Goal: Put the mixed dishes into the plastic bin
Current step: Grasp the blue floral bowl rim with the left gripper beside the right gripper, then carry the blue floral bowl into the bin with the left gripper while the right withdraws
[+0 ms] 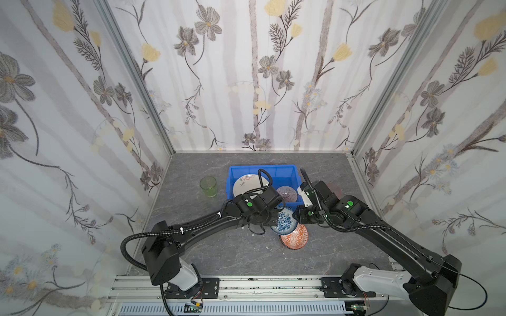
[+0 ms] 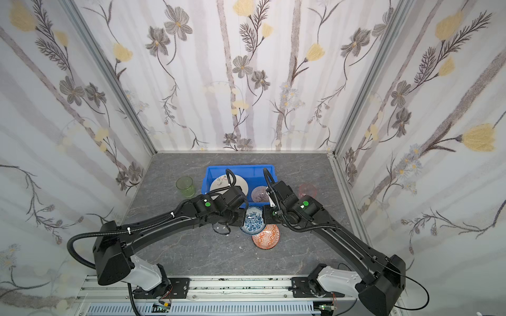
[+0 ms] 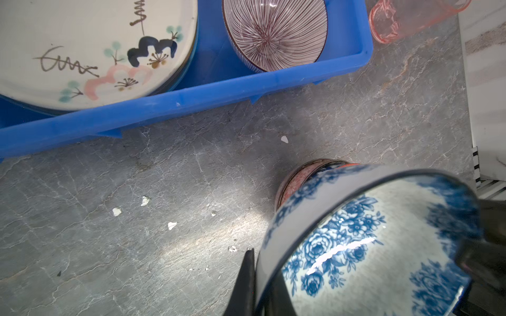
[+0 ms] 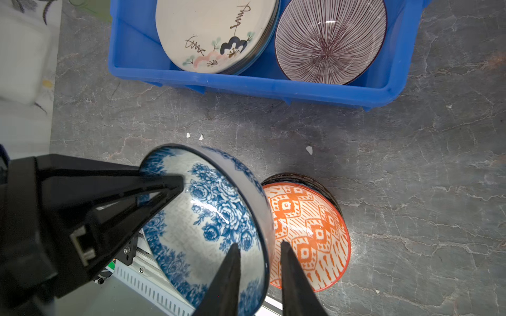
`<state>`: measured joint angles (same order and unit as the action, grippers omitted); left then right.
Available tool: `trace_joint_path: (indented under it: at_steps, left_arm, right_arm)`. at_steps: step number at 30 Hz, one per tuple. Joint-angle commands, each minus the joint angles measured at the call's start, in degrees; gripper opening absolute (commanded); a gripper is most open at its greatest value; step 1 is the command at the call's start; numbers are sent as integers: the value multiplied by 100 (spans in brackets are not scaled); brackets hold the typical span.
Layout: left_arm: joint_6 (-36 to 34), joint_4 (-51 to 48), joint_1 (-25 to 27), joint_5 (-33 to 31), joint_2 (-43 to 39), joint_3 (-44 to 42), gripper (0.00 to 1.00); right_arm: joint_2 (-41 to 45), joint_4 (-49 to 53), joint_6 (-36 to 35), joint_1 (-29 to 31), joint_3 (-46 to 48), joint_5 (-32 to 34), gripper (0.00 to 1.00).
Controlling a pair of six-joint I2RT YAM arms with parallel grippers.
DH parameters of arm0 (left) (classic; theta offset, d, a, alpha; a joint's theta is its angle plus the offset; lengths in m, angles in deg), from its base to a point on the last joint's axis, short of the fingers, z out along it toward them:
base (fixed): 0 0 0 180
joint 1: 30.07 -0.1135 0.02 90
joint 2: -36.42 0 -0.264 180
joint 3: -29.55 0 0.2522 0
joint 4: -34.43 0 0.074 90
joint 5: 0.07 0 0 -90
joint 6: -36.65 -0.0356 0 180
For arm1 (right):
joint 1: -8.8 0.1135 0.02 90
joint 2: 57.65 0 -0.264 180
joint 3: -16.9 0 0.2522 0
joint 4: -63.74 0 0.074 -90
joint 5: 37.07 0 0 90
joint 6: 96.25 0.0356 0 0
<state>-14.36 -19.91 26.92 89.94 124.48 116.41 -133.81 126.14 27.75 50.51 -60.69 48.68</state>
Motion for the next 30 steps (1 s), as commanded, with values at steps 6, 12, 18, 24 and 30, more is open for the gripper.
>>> trace_joint_path:
  at_steps: [6, 12, 18, 24, 30]
  left_arm:
    - [-226, 103, -213, -99, 63, 326, 0]
    - [-558, 104, -643, -40, 397, 706, 0]
    - [-864, 90, -949, 137, 1015, 1478, 0]
    - [-1108, 48, -1240, 347, 1760, 2215, 0]
    - [-1204, 22, -1403, 605, 2465, 2703, 0]
  right_arm:
    - [369, -9, 47, -53, -50, 262, 44]
    - [822, 159, 131, -104, 18, 390, 54]
    - [1249, 279, 189, -141, 190, 495, 66]
    - [1625, 314, 229, -214, 376, 626, 100]
    - [1813, 417, 235, -362, 445, 653, 100]
